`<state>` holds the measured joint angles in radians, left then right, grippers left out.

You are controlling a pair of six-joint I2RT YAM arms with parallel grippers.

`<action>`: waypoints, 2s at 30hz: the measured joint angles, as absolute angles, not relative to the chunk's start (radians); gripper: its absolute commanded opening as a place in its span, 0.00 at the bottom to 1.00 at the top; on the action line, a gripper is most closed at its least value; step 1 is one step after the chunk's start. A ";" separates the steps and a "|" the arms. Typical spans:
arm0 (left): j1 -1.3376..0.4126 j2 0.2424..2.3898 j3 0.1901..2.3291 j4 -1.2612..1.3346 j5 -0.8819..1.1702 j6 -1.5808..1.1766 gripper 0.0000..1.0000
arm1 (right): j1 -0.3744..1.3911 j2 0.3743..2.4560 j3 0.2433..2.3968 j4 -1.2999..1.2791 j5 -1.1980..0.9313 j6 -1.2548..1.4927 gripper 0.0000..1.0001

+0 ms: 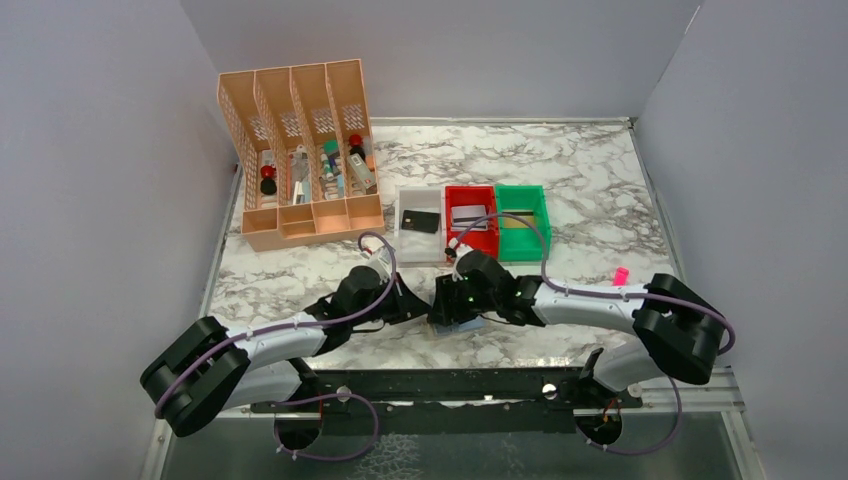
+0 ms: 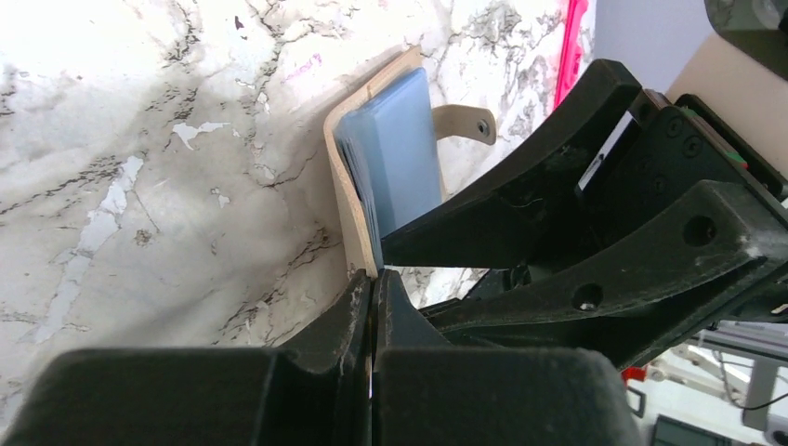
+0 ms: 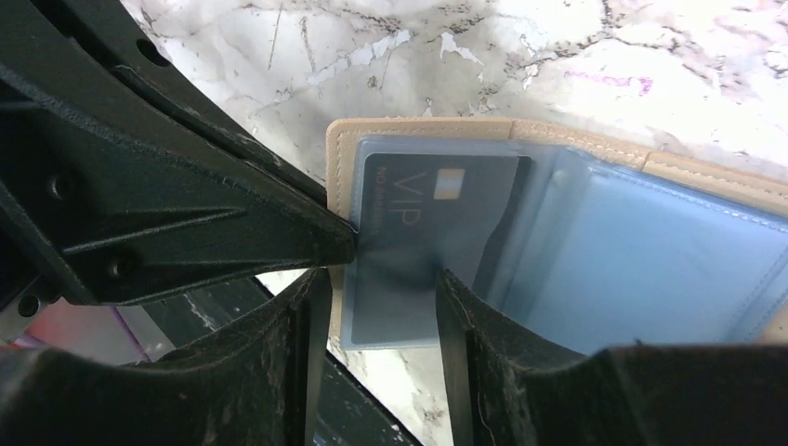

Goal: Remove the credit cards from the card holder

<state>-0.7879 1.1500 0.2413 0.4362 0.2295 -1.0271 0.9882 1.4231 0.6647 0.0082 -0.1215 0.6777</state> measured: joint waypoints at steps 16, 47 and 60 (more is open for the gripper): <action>-0.788 1.150 0.255 0.404 0.227 -1.001 0.02 | 0.988 1.429 0.662 0.028 -0.144 0.691 0.01; -0.792 1.068 0.321 0.152 0.126 -0.912 0.01 | 0.988 1.290 0.653 -0.231 0.229 0.824 0.10; -0.793 1.082 0.350 0.110 0.109 -0.894 0.26 | 0.988 1.295 0.712 -0.391 0.343 0.821 0.29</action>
<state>-0.7925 1.0817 0.3504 0.1101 0.1089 -0.8944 0.9878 1.2949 0.7120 -0.3912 0.3428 0.8207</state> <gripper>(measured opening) 0.121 0.240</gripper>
